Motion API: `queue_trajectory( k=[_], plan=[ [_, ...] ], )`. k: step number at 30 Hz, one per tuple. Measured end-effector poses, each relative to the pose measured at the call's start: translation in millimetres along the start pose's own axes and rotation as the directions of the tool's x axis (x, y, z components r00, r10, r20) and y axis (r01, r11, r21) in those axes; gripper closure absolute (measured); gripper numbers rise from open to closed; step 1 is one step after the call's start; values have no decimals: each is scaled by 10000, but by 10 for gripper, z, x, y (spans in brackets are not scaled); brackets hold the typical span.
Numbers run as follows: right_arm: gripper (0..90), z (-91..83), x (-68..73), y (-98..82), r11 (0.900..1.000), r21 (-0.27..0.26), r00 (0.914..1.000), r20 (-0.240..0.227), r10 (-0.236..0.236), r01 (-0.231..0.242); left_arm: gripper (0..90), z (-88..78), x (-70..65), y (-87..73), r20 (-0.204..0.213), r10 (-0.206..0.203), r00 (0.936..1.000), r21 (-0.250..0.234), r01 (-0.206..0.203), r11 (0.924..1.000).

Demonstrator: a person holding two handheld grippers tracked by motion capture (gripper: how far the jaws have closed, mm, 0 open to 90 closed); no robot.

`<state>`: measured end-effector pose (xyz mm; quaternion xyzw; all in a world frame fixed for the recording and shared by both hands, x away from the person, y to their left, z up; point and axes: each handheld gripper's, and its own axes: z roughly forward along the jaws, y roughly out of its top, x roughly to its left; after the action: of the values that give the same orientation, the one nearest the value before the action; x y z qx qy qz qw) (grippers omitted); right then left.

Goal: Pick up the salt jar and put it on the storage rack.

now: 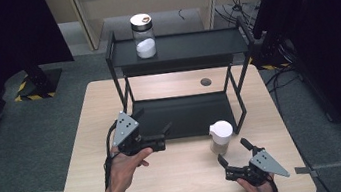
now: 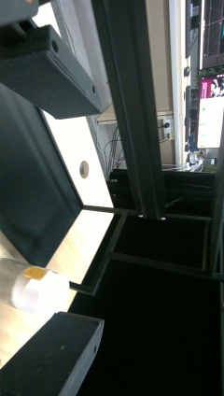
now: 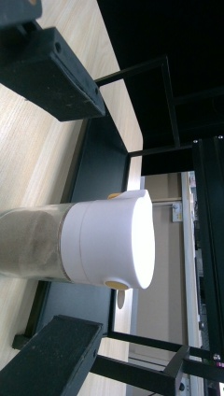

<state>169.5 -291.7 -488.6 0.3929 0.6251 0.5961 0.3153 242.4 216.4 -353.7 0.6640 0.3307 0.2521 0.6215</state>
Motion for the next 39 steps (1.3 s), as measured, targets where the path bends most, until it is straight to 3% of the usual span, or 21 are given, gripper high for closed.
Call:
queue_trajectory(
  k=[8, 21, 32, 39],
  plan=[
    [7, 0, 2, 0, 10000, 1, 10000, 4, 2, -2, 2, -41, -31, -173, -29, 222, 9997, 73, -222, 9997],
    [7, -1, 9, 0, 10000, -2, 10000, 15, 7, -7, 1, -75, -9, -537, -16, -20, 10000, 433, 21, 9991],
    [7, 2, 10, 0, 10000, 20, 10000, 21, 34, -34, 1, -124, 19, -783, 52, -161, 9999, 242, 160, 9996],
    [7, 1, 16, 1, 10000, 16, 10000, 11, 18, -18, 1, -133, 12, -906, 165, 79, 9998, 286, -84, 9996]
  ],
)
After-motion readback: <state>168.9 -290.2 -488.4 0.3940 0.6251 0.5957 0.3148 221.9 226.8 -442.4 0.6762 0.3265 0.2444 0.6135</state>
